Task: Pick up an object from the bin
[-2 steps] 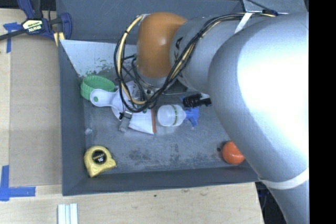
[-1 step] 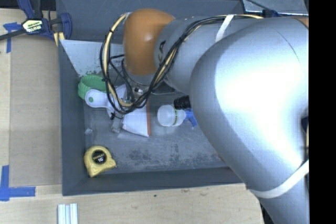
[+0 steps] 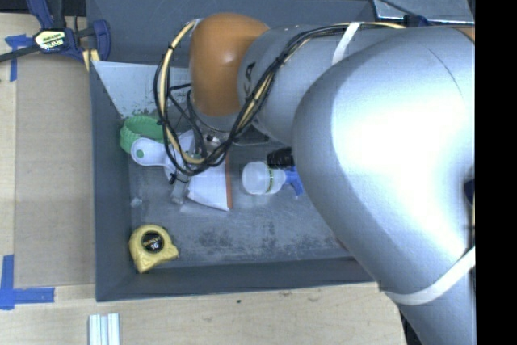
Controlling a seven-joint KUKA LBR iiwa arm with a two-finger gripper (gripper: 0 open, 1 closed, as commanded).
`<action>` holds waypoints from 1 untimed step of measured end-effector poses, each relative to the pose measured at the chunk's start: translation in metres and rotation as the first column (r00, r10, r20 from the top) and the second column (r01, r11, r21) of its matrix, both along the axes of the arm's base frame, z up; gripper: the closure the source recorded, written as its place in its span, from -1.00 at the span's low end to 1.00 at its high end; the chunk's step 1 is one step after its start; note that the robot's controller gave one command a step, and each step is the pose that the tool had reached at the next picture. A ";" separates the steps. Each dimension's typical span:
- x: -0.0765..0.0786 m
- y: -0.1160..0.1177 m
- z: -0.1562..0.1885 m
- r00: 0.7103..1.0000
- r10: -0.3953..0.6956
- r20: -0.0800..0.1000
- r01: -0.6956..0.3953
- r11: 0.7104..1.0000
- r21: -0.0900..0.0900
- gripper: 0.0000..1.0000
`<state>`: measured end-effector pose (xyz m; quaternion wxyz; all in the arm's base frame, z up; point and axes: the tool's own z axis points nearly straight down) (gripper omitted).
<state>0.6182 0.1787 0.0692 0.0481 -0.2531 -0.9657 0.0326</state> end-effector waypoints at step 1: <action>0.000 0.002 0.001 1.000 -0.002 0.002 0.002 1.000 0.004 1.00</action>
Offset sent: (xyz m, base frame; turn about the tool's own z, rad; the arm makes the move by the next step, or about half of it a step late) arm 0.0000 0.0000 0.0000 0.0000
